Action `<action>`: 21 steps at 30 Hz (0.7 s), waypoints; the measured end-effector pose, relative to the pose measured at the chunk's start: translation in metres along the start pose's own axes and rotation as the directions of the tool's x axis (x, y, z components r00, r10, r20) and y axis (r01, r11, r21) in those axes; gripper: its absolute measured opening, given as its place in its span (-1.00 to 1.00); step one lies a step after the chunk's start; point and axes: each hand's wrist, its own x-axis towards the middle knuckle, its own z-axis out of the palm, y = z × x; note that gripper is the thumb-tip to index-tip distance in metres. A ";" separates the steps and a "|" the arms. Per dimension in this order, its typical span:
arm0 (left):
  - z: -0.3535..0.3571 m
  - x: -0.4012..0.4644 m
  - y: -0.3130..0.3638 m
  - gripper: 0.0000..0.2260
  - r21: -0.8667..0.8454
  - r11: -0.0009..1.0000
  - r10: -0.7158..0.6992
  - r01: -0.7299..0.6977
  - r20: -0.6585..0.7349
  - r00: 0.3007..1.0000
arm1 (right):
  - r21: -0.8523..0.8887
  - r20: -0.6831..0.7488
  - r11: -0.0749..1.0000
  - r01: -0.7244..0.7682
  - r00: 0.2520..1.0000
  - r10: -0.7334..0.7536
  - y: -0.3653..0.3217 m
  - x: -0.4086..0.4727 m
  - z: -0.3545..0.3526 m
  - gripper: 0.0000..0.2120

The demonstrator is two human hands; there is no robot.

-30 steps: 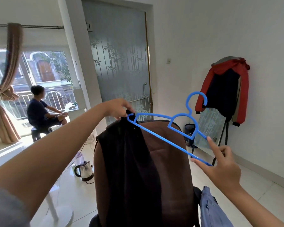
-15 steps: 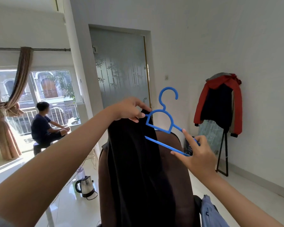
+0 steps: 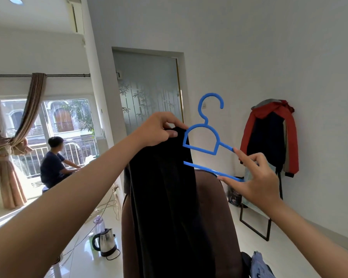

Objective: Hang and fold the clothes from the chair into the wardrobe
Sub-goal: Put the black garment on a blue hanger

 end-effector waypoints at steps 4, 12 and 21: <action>-0.013 0.013 0.022 -0.77 -0.019 0.998 0.058 -0.058 -0.013 0.998 | -0.021 -0.022 0.999 0.037 0.999 -0.037 0.014 0.028 -0.015 -0.15; -0.007 0.016 0.016 -0.79 0.069 0.997 0.033 -0.026 -0.100 0.994 | -0.084 -0.158 0.991 0.100 0.981 -0.112 -0.009 0.018 -0.004 -0.40; -0.008 0.002 0.002 -0.76 0.081 0.997 0.009 0.006 -0.184 0.983 | 0.341 0.350 0.918 0.200 0.880 -0.322 -0.052 -0.050 0.036 -0.57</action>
